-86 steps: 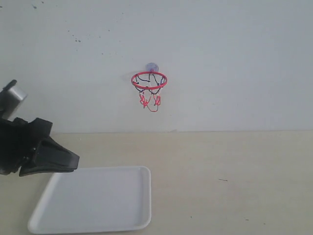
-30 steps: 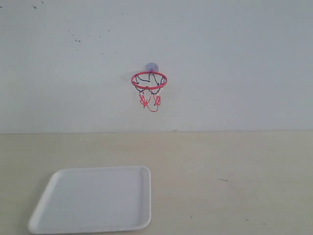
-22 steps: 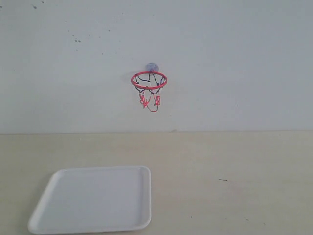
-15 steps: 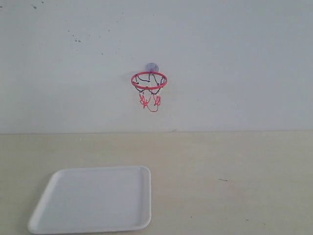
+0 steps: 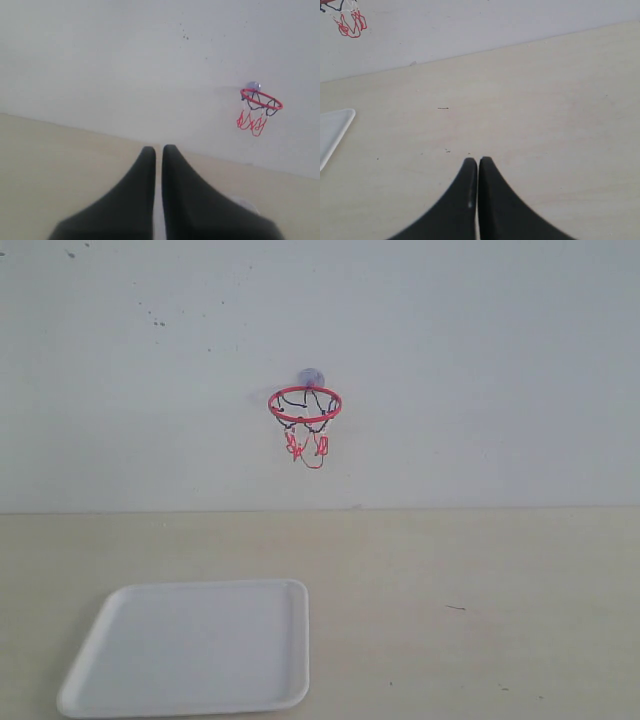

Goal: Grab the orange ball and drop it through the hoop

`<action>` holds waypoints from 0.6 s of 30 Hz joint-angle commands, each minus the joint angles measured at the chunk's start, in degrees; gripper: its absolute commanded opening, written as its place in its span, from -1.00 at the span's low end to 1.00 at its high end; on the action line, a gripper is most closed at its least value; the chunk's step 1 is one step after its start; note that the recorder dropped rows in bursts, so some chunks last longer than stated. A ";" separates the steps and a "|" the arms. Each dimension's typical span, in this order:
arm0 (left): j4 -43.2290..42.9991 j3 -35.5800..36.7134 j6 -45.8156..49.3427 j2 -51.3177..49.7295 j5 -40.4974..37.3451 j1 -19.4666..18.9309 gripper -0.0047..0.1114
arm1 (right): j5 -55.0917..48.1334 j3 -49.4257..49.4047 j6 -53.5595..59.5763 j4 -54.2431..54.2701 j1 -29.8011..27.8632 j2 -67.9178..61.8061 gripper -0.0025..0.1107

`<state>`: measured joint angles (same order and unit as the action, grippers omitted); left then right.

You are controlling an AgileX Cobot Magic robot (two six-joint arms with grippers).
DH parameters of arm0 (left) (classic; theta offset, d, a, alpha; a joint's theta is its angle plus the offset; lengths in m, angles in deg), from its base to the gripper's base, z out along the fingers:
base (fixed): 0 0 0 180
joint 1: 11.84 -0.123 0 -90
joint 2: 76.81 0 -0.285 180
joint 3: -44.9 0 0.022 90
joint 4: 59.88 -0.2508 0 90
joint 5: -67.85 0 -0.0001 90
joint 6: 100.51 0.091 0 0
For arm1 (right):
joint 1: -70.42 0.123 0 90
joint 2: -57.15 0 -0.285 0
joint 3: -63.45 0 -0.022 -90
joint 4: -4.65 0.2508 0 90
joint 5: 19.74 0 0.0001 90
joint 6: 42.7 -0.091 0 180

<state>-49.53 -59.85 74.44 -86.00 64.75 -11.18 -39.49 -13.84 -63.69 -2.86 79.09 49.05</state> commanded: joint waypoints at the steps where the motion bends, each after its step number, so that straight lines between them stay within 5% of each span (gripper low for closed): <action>1: -1.15 1.97 -0.38 1.40 -3.79 -0.25 -0.85 | 0.57 0.07 0.45 -0.47 -0.15 0.31 -0.96; 7: -6.91 1.97 -0.37 1.40 -14.39 -1.43 -0.85 | 0.57 0.07 0.45 -0.47 -0.15 0.31 -0.96; 18: -8.08 1.97 3.15 1.40 -14.40 -1.70 -0.85 | 0.57 0.07 0.45 -0.47 -0.15 0.31 -0.96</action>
<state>-57.33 -58.03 76.98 -84.79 50.45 -12.56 -39.49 -13.84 -63.69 -2.86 79.09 49.05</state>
